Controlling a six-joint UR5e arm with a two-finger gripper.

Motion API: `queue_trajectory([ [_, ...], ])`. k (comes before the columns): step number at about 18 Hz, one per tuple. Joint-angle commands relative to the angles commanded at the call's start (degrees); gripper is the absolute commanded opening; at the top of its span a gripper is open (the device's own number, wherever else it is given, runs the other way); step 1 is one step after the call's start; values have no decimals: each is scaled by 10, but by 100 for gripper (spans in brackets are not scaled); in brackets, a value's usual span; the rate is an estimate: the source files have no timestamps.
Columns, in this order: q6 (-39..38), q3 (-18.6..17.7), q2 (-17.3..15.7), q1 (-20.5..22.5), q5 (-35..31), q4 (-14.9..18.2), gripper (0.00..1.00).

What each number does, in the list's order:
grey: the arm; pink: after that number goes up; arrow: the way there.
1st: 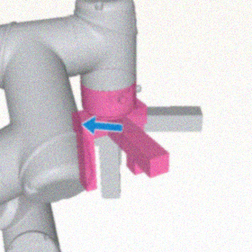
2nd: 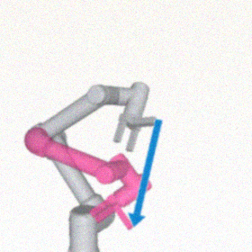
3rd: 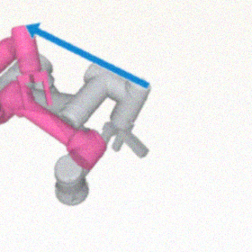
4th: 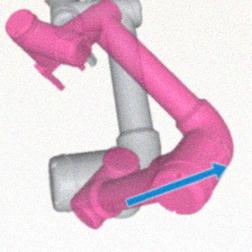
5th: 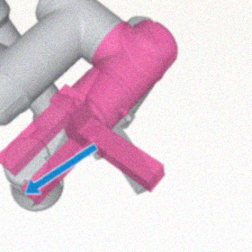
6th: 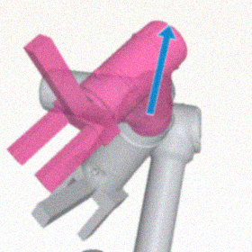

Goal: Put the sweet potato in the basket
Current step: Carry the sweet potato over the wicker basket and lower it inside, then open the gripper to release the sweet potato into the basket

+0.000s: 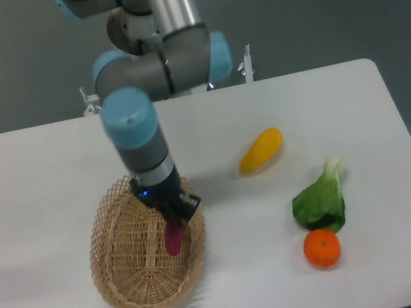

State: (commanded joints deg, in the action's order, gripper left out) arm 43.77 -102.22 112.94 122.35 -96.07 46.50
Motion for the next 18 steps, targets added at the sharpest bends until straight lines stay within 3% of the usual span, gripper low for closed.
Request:
queue_trajectory([
  [4,4,1,25,-15,-1,-7,15],
  [8,6,1,27,-22,0,-5,16],
  [12,6,1,27,-27,0,-6,26],
  [13,5,1,26,-27,-1,-6,38],
  [15,4,10,24,-27,-1,-7,84],
  [16,5,15,22,-27,-2,-7,97],
  [18,4,21,15,-27,-3,-6,100],
])
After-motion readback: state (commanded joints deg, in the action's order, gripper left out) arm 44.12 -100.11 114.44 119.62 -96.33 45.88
